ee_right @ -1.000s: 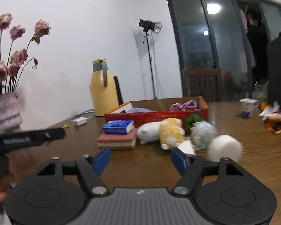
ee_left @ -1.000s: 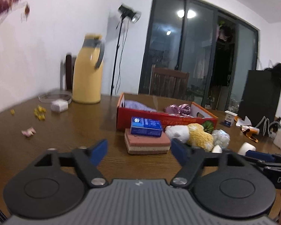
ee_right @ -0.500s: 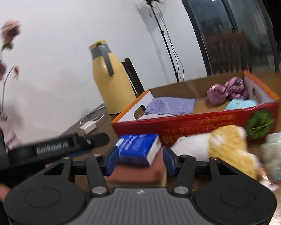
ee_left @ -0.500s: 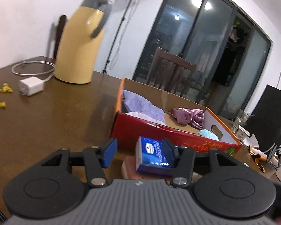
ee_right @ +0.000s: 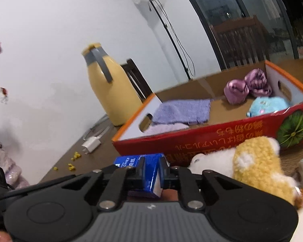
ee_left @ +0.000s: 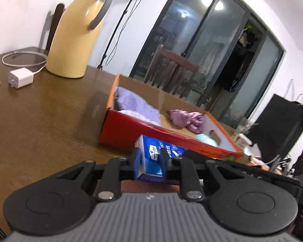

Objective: Organize soft objects
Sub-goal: 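Lift the blue carton into the box and open both grippers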

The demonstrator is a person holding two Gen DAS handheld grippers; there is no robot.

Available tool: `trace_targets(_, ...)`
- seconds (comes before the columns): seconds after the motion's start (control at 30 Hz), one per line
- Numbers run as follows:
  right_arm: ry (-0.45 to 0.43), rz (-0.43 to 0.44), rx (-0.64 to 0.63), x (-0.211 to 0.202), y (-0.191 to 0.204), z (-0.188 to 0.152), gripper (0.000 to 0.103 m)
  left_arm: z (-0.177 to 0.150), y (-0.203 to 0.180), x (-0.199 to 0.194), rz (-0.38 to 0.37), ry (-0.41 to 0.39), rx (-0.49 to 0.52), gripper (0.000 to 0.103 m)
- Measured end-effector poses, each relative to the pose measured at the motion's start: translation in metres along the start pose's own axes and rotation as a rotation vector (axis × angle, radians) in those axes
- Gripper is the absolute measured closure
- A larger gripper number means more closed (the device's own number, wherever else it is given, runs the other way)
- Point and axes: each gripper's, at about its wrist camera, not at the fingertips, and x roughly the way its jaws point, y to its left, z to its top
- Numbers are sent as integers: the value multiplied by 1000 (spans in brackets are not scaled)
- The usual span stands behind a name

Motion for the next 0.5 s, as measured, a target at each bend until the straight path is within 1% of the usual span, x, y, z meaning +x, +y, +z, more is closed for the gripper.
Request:
trace_targets(0.1,9,15,4,-30,0,-9,91,-15,-17,-22,-14,16,-13,83)
trace_targets(0.27,86,-17,-47,-79,-5,-39,90,-60,-38,-43,-32,98,-24,83)
trace_targets(0.37,128,-30,-33,-98,-15,-55,90,-83,-47,-47,-34,147,-34,83)
trace_targets(0.5,147,-50,-4,-113,-24,-74,86,-104,-55,-53,-34,179,-19,81)
